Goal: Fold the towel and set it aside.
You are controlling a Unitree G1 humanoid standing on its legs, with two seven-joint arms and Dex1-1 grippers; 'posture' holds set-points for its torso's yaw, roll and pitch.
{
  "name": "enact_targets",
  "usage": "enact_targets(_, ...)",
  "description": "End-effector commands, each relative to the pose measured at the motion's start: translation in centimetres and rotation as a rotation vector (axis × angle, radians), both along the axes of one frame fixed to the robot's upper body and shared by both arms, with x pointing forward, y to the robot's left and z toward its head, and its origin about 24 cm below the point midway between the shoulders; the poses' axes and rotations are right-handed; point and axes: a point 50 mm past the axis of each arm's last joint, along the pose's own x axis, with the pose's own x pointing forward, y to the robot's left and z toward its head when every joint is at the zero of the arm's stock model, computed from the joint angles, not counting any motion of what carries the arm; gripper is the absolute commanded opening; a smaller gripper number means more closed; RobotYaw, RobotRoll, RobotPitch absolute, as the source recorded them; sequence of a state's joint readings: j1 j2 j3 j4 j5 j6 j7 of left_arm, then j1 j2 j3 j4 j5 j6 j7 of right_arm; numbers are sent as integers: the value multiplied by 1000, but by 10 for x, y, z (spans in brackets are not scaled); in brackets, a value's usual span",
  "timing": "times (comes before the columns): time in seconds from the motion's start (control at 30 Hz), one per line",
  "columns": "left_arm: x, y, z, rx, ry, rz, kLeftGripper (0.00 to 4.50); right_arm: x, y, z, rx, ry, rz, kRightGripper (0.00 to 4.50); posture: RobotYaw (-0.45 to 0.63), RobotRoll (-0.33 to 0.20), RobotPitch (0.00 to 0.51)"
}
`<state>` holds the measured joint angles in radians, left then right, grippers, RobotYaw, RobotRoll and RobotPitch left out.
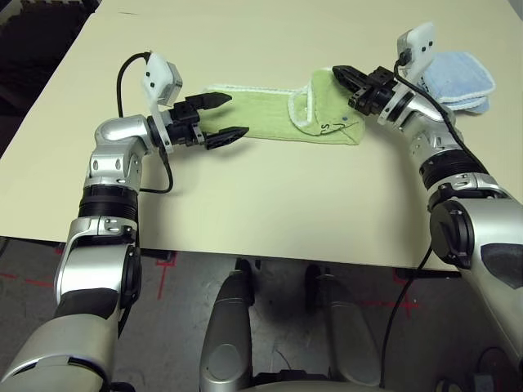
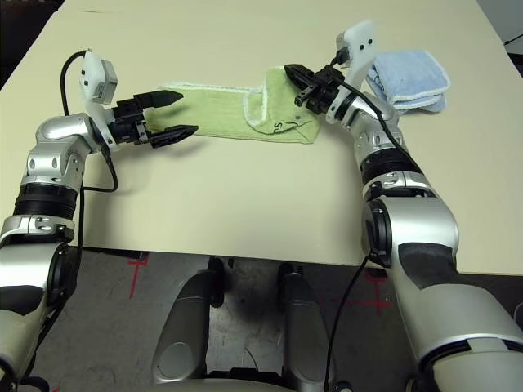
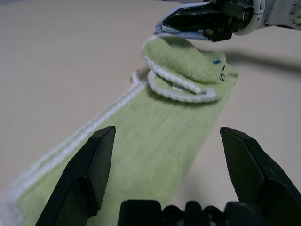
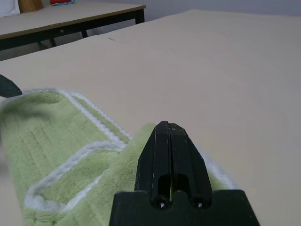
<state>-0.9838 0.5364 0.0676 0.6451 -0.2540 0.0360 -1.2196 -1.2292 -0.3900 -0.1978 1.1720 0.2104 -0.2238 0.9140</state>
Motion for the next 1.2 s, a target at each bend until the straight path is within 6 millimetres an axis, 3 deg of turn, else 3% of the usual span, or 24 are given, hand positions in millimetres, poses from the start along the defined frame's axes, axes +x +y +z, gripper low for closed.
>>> enact_targets(0.03,1,-5,11,-11,-21,-23,4500,-1,-8,4,0,-17,-11,23,99,0,410)
enact_targets(0.3,0,2,10,19,-6,-8,4500,1,8,4,-19,-35,-2,23,135,0,441)
enact_targets(0.57,-9,12,5,32,6,-21,4500,7,27,-13,-96,37,-45,23,163,0,442)
enact_targets(0.87,-21,12,-4,67,10,-129,4500,8,23,-39,-169,171,-72,23,159,0,436)
enact_targets(1.03,-19,11,-5,68,11,-130,4500,7,21,-31,-134,140,-48,23,146,0,421)
enact_targets(1.2,-16,9,-5,66,6,-129,4500,0,15,-6,-27,17,87,23,119,0,391)
